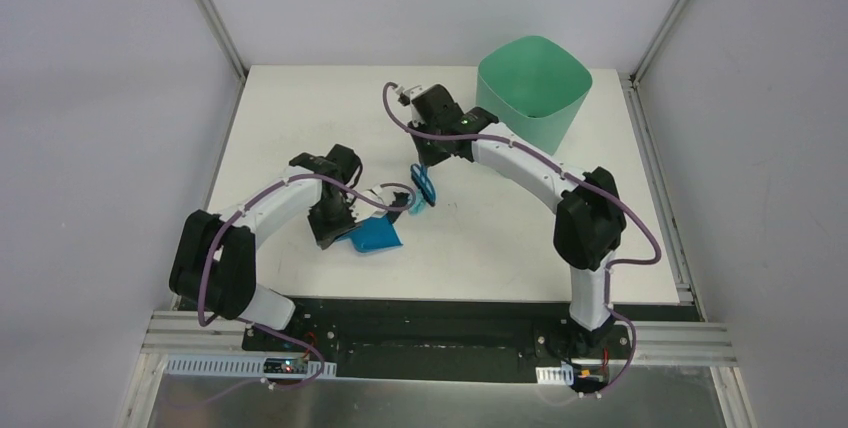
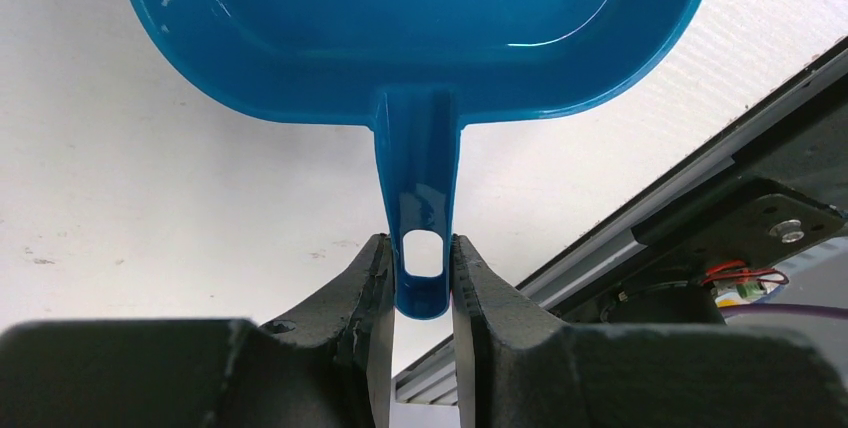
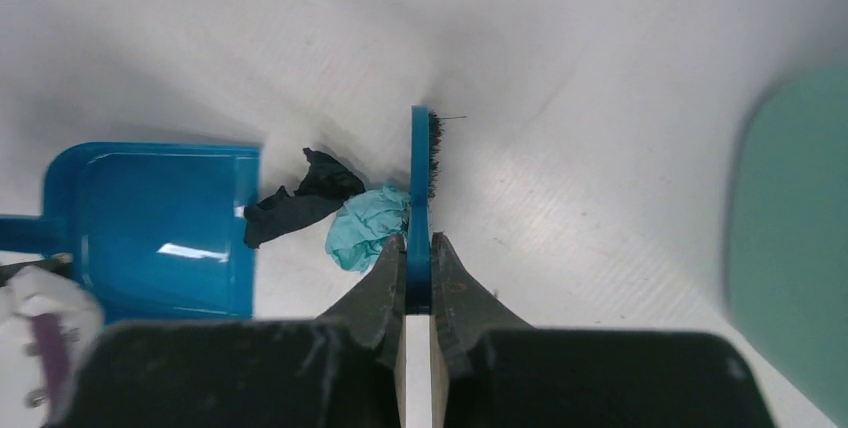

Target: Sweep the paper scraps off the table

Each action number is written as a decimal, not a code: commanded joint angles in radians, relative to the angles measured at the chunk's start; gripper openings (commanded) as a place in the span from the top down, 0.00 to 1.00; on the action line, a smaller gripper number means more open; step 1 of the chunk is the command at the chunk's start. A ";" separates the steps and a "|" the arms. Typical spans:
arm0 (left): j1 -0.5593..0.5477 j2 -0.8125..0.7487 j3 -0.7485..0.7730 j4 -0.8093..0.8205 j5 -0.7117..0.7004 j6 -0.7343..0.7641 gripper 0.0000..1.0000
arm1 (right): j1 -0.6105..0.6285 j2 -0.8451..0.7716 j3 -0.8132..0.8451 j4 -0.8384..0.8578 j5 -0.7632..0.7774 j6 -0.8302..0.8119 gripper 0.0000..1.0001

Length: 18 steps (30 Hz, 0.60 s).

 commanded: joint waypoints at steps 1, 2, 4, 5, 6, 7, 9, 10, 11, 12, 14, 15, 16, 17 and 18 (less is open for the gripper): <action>-0.022 0.012 0.028 0.022 0.002 -0.031 0.98 | 0.038 0.026 0.055 -0.038 -0.141 0.087 1.00; -0.025 0.014 0.031 0.023 0.002 -0.032 0.98 | 0.047 0.033 0.070 -0.043 -0.156 0.088 1.00; -0.031 0.017 0.032 0.028 0.003 -0.035 0.98 | 0.059 0.069 0.116 -0.065 -0.195 0.099 1.00; -0.031 0.018 0.034 0.029 0.003 -0.037 0.98 | 0.061 0.085 0.136 -0.074 -0.218 0.111 1.00; -0.032 0.021 0.036 0.030 0.004 -0.039 0.98 | 0.061 0.097 0.151 -0.077 -0.245 0.122 1.00; -0.032 0.020 0.038 0.030 0.002 -0.043 0.98 | 0.061 0.104 0.160 -0.079 -0.274 0.130 1.00; -0.034 0.018 0.036 0.031 0.004 -0.046 0.98 | 0.062 0.108 0.165 -0.078 -0.316 0.142 1.00; -0.033 0.014 0.033 0.032 0.004 -0.048 0.98 | 0.062 0.106 0.165 -0.077 -0.335 0.149 1.00; -0.033 0.010 0.029 0.033 0.005 -0.050 0.98 | 0.062 0.104 0.165 -0.076 -0.356 0.153 1.00; -0.033 0.006 0.027 0.035 0.005 -0.049 0.98 | 0.061 0.097 0.163 -0.073 -0.371 0.154 1.00; -0.033 -0.006 0.015 0.045 0.003 -0.052 0.99 | 0.061 0.077 0.158 -0.071 -0.386 0.151 1.00; -0.034 -0.013 0.012 0.050 0.002 -0.053 0.99 | 0.061 0.062 0.154 -0.070 -0.387 0.148 1.00; -0.033 -0.020 0.006 0.056 0.000 -0.053 0.99 | 0.061 0.043 0.149 -0.071 -0.387 0.141 1.00; -0.034 -0.029 0.001 0.063 -0.001 -0.053 0.99 | 0.061 0.019 0.143 -0.070 -0.379 0.130 1.00; -0.033 -0.038 -0.005 0.069 0.000 -0.053 0.99 | 0.062 -0.006 0.135 -0.070 -0.360 0.116 1.00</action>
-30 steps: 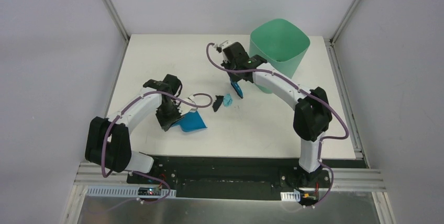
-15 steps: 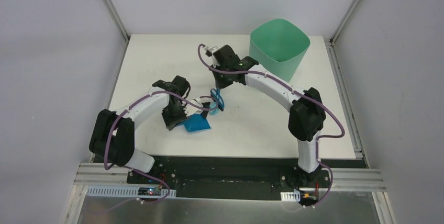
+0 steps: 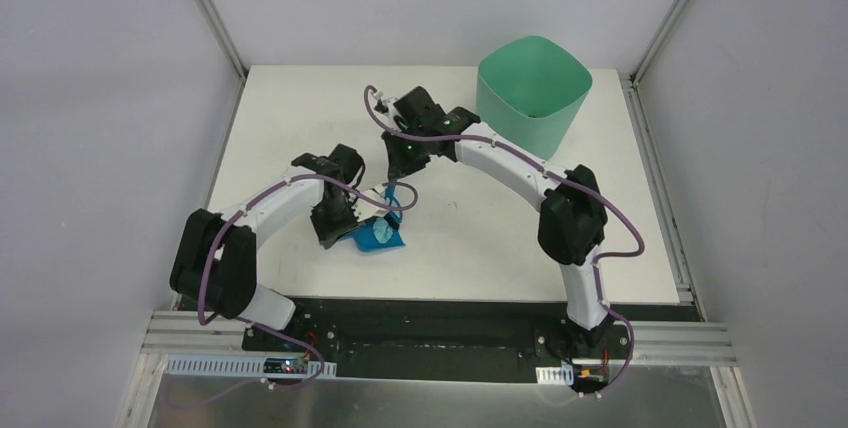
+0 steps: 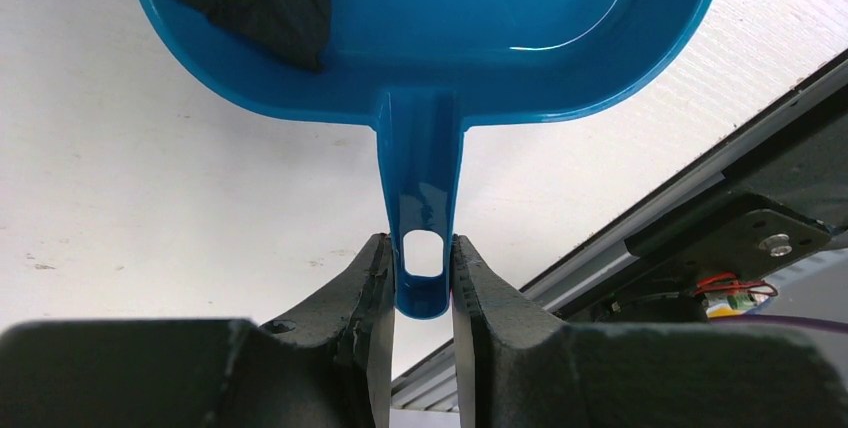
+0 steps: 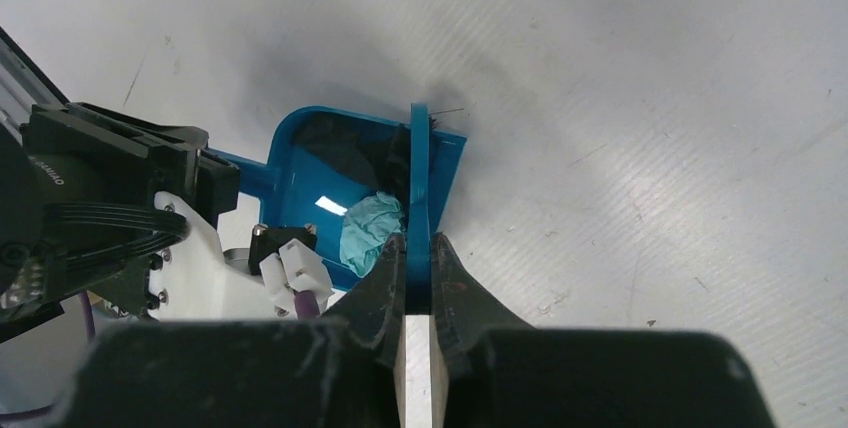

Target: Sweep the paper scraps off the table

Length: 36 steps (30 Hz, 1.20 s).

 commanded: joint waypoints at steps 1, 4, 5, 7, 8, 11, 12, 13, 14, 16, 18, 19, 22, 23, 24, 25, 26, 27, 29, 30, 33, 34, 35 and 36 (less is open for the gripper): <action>-0.010 -0.066 -0.016 0.055 0.004 -0.013 1.00 | 0.006 -0.135 -0.005 -0.024 -0.009 -0.021 1.00; -0.010 -0.119 -0.050 0.087 0.030 0.006 1.00 | 0.007 -0.215 -0.019 -0.025 0.106 -0.075 1.00; -0.010 -0.139 -0.066 0.103 0.038 0.010 1.00 | 0.009 -0.235 -0.017 -0.027 0.151 -0.092 1.00; -0.011 -0.170 -0.092 0.125 0.053 0.014 1.00 | 0.007 -0.266 -0.014 -0.031 0.256 -0.142 1.00; -0.010 -0.181 -0.100 0.131 0.062 0.016 1.00 | 0.008 -0.274 -0.014 -0.030 0.311 -0.171 1.00; -0.010 -0.200 -0.113 0.135 0.077 0.016 1.00 | 0.007 -0.281 -0.029 -0.020 0.448 -0.259 1.00; -0.010 -0.204 -0.114 0.130 0.078 0.016 1.00 | 0.007 -0.279 -0.041 -0.011 0.487 -0.282 1.00; -0.010 -0.207 -0.115 0.125 0.079 0.016 1.00 | 0.006 -0.278 -0.054 0.001 0.527 -0.311 1.00; -0.010 -0.211 -0.116 0.118 0.081 0.017 1.00 | 0.006 -0.274 -0.068 0.011 0.566 -0.335 1.00; -0.010 -0.217 -0.119 0.103 0.081 0.020 1.00 | 0.006 -0.259 -0.089 0.020 0.633 -0.370 1.00; -0.010 -0.214 -0.121 0.080 0.078 0.026 1.00 | 0.006 -0.248 -0.107 0.026 0.678 -0.388 1.00; -0.010 -0.211 -0.121 0.068 0.077 0.030 1.00 | 0.007 -0.243 -0.117 0.027 0.684 -0.391 1.00; -0.010 -0.205 -0.129 0.055 0.069 0.043 1.00 | 0.007 -0.224 -0.131 0.024 0.663 -0.377 1.00; -0.010 -0.201 -0.133 0.056 0.066 0.048 1.00 | 0.007 -0.216 -0.131 0.018 0.641 -0.365 1.00; -0.010 -0.195 -0.137 0.057 0.065 0.049 1.00 | 0.007 -0.206 -0.129 0.009 0.612 -0.347 1.00; -0.010 -0.185 -0.138 0.059 0.063 0.049 1.00 | 0.007 -0.194 -0.124 -0.002 0.568 -0.326 1.00; -0.010 -0.175 -0.138 0.061 0.061 0.049 1.00 | 0.006 -0.181 -0.119 -0.021 0.514 -0.306 1.00; -0.010 -0.164 -0.138 0.061 0.060 0.046 1.00 | 0.007 -0.163 -0.113 -0.034 0.443 -0.281 1.00; -0.010 -0.145 -0.135 0.063 0.059 0.044 1.00 | 0.012 -0.138 -0.109 -0.053 0.315 -0.242 1.00; -0.010 -0.138 -0.135 0.065 0.059 0.045 1.00 | 0.020 -0.125 -0.106 -0.063 0.256 -0.232 1.00; -0.010 -0.123 -0.136 0.080 0.056 0.044 1.00 | 0.026 -0.110 -0.092 -0.080 0.033 -0.187 1.00; -0.010 -0.121 -0.136 0.088 0.055 0.044 1.00 | 0.026 -0.115 -0.087 -0.081 -0.027 -0.170 1.00; -0.010 -0.120 -0.137 0.097 0.057 0.043 1.00 | 0.025 -0.123 -0.080 -0.085 -0.081 -0.162 1.00; -0.010 -0.117 -0.137 0.105 0.061 0.039 1.00 | 0.026 -0.134 -0.073 -0.091 -0.117 -0.156 1.00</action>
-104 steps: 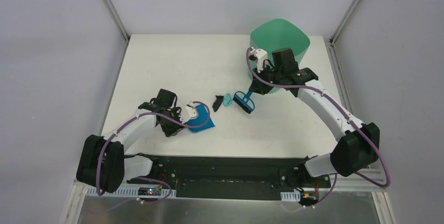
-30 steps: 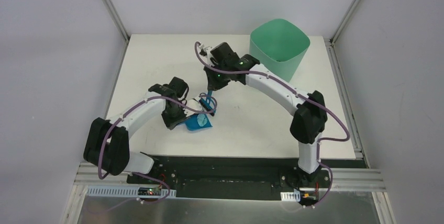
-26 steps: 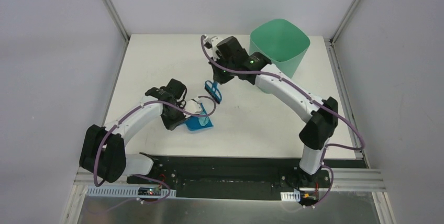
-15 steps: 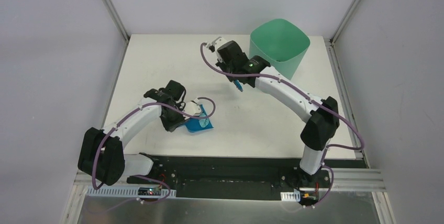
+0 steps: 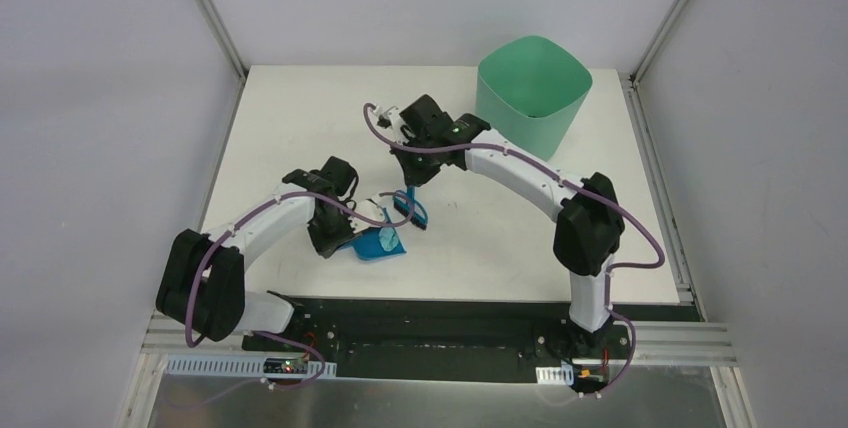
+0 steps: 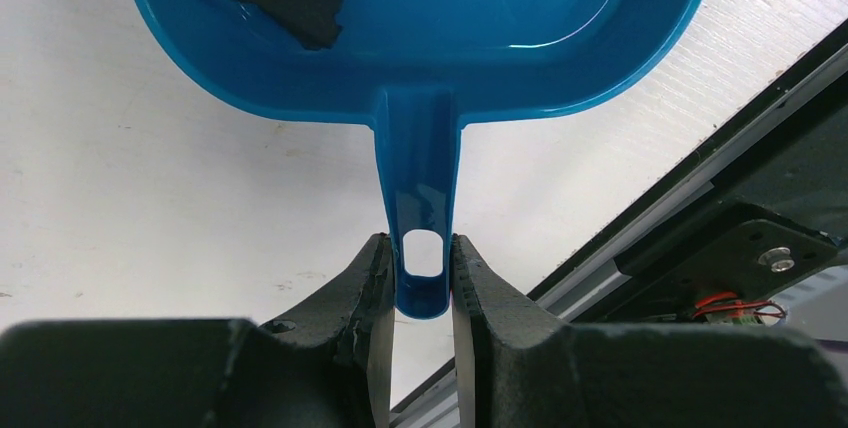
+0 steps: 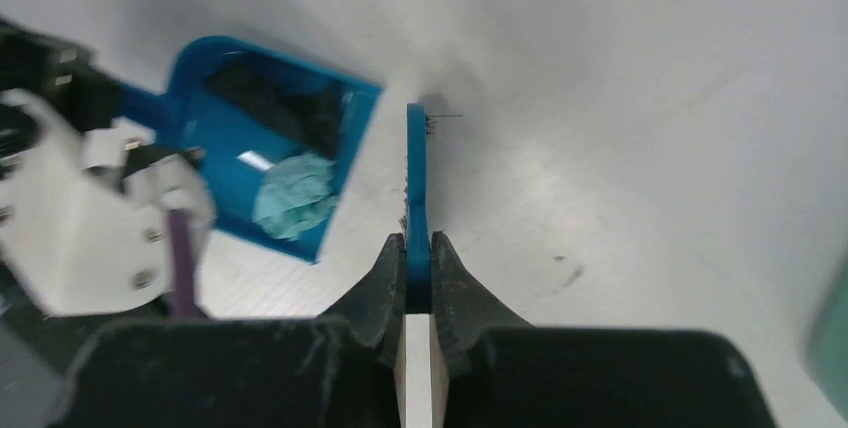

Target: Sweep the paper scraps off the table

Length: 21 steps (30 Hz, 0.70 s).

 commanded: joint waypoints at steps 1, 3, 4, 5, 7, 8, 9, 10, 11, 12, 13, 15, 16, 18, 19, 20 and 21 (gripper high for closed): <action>-0.010 0.008 -0.003 0.044 0.016 0.007 1.00 | 0.009 -0.039 0.053 -0.055 -0.322 0.082 1.00; -0.010 0.011 0.001 0.057 0.031 -0.004 1.00 | 0.008 -0.088 0.054 -0.059 -0.303 0.071 1.00; -0.010 0.011 0.002 0.065 0.037 -0.006 1.00 | 0.008 -0.118 0.048 -0.061 -0.254 0.053 1.00; -0.010 0.009 0.003 0.073 0.044 -0.010 1.00 | 0.006 -0.148 0.041 -0.064 -0.212 0.029 1.00; -0.010 0.002 -0.005 0.103 0.050 -0.020 0.99 | 0.001 -0.225 0.002 -0.061 -0.106 -0.056 1.00; -0.010 -0.006 -0.013 0.117 0.053 -0.022 0.99 | -0.009 -0.279 -0.025 -0.057 -0.064 -0.097 1.00; -0.010 -0.015 -0.024 0.123 0.055 -0.029 0.99 | -0.028 -0.326 -0.052 -0.052 -0.050 -0.137 1.00; -0.010 -0.038 -0.034 0.124 0.055 -0.039 1.00 | -0.063 -0.369 -0.078 -0.046 -0.064 -0.144 1.00; -0.010 -0.074 -0.047 0.122 0.063 -0.043 1.00 | -0.105 -0.418 -0.103 -0.042 -0.108 -0.143 1.00; -0.010 -0.125 -0.063 0.128 0.094 -0.036 1.00 | -0.157 -0.463 -0.122 -0.040 -0.178 -0.140 1.00; -0.010 -0.171 -0.084 0.186 0.127 -0.021 1.00 | -0.203 -0.498 -0.135 -0.050 -0.254 -0.144 1.00; -0.012 -0.198 -0.085 0.300 0.154 -0.019 1.00 | -0.280 -0.544 -0.128 -0.119 -0.395 -0.208 1.00; -0.011 -0.162 -0.044 0.287 0.150 -0.025 1.00 | -0.310 -0.564 -0.127 -0.143 -0.440 -0.237 1.00; -0.007 -0.097 0.026 0.246 0.128 -0.053 1.00 | -0.379 -0.612 -0.145 -0.150 -0.485 -0.244 1.00; -0.005 -0.102 0.008 0.268 0.142 -0.039 1.00 | -0.402 -0.632 -0.149 -0.154 -0.488 -0.244 1.00; -0.006 -0.120 -0.033 0.318 0.161 -0.025 1.00 | -0.425 -0.643 -0.145 -0.155 -0.480 -0.239 1.00; -0.007 -0.136 -0.067 0.372 0.179 -0.017 1.00 | -0.444 -0.652 -0.138 -0.155 -0.465 -0.233 1.00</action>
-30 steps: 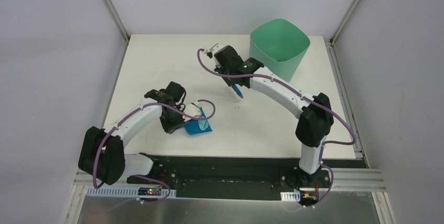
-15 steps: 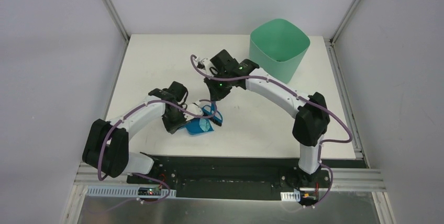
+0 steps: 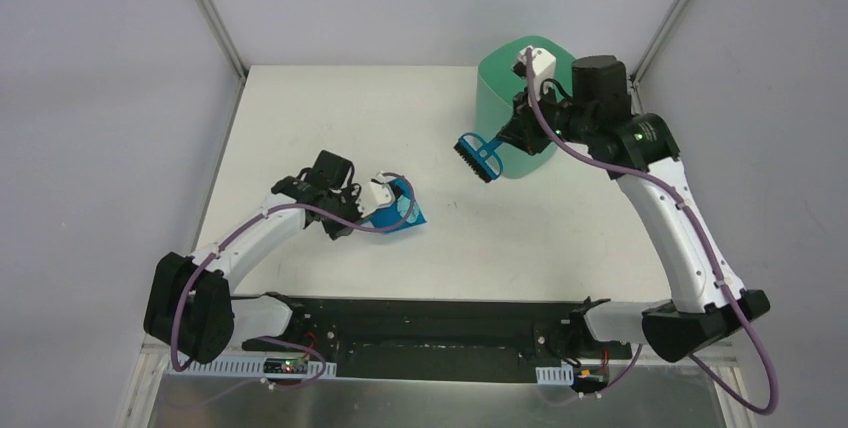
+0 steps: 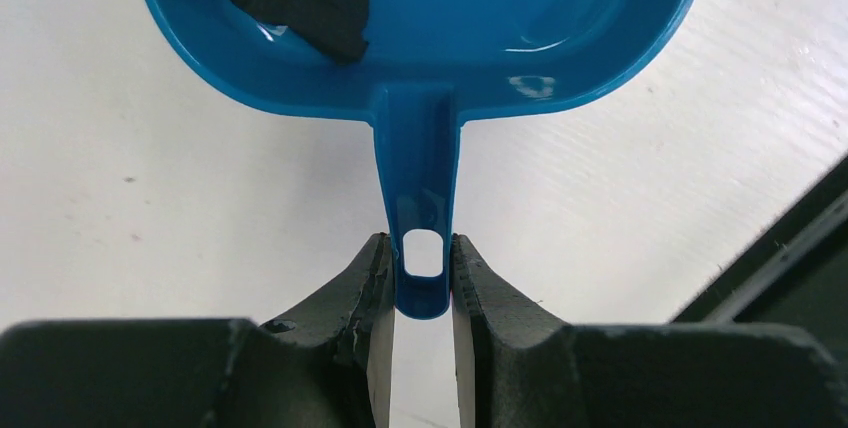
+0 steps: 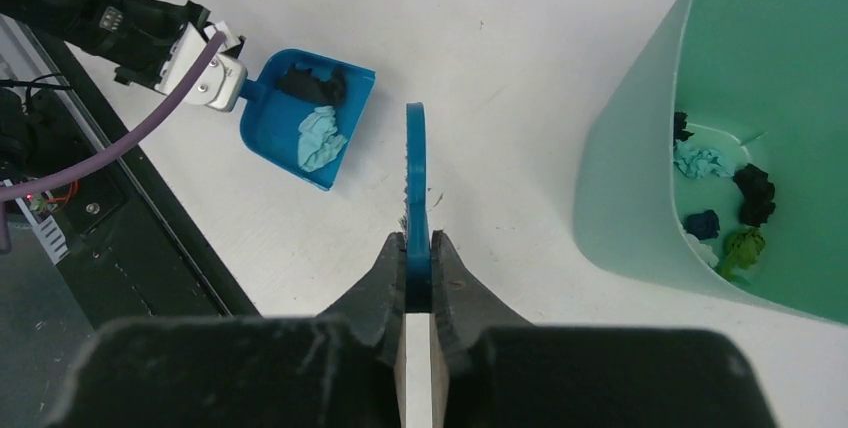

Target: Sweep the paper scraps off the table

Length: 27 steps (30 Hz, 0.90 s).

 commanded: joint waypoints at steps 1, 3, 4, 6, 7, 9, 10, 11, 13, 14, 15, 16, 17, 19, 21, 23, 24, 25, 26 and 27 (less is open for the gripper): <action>-0.006 -0.023 -0.052 0.186 0.091 0.015 1.00 | -0.063 -0.037 0.002 -0.038 -0.081 -0.038 1.00; -0.007 0.004 0.001 0.173 0.102 -0.017 1.00 | -0.094 -0.055 0.019 -0.026 -0.029 -0.021 1.00; -0.007 0.022 0.035 0.161 0.103 -0.032 1.00 | -0.114 -0.063 0.030 -0.020 -0.013 -0.018 1.00; -0.007 0.041 0.092 0.143 0.124 -0.040 1.00 | -0.145 -0.073 0.055 -0.020 0.019 -0.032 1.00; -0.007 0.049 0.116 0.139 0.134 -0.041 1.00 | -0.152 -0.078 0.064 -0.016 0.047 -0.037 1.00; -0.007 0.072 0.186 0.107 0.141 -0.045 1.00 | -0.163 -0.085 0.087 -0.002 0.130 -0.034 1.00; -0.007 0.092 0.233 0.078 0.138 -0.050 1.00 | -0.176 -0.086 0.102 0.005 0.165 -0.031 1.00; -0.007 0.113 0.283 0.043 0.128 -0.058 1.00 | -0.190 -0.086 0.114 0.015 0.206 -0.026 1.00; -0.007 0.159 0.380 -0.025 0.108 -0.082 1.00 | -0.208 -0.087 0.131 0.044 0.306 -0.027 1.00; -0.007 0.178 0.423 -0.050 0.101 -0.096 1.00 | -0.211 -0.089 0.136 0.064 0.363 -0.034 1.00; -0.007 0.189 0.458 -0.067 0.094 -0.119 1.00 | -0.215 -0.090 0.140 0.084 0.434 -0.035 1.00; -0.007 0.200 0.495 -0.083 0.091 -0.136 1.00 | -0.222 -0.090 0.145 0.106 0.497 -0.028 1.00; -0.007 0.211 0.534 -0.100 0.092 -0.151 1.00 | -0.232 -0.088 0.154 0.127 0.545 -0.019 1.00; -0.007 0.233 0.611 -0.140 0.094 -0.178 1.00 | -0.249 -0.075 0.190 0.153 0.607 -0.006 1.00; -0.008 0.254 0.682 -0.180 0.075 -0.206 1.00 | -0.258 -0.038 0.245 0.172 0.648 0.004 1.00; -0.008 0.263 0.725 -0.201 0.038 -0.232 1.00 | -0.272 0.008 0.301 0.189 0.688 -0.001 1.00; -0.008 0.261 0.736 -0.209 0.033 -0.241 1.00 | -0.283 0.031 0.316 0.209 0.707 -0.012 1.00; -0.008 0.256 0.738 -0.217 0.031 -0.248 1.00 | -0.304 0.047 0.317 0.241 0.713 -0.019 1.00; -0.008 0.248 0.735 -0.220 0.031 -0.252 1.00 | -0.334 0.057 0.304 0.281 0.706 -0.020 1.00; -0.008 0.236 0.729 -0.222 0.030 -0.257 1.00 | -0.379 0.064 0.281 0.331 0.684 -0.011 1.00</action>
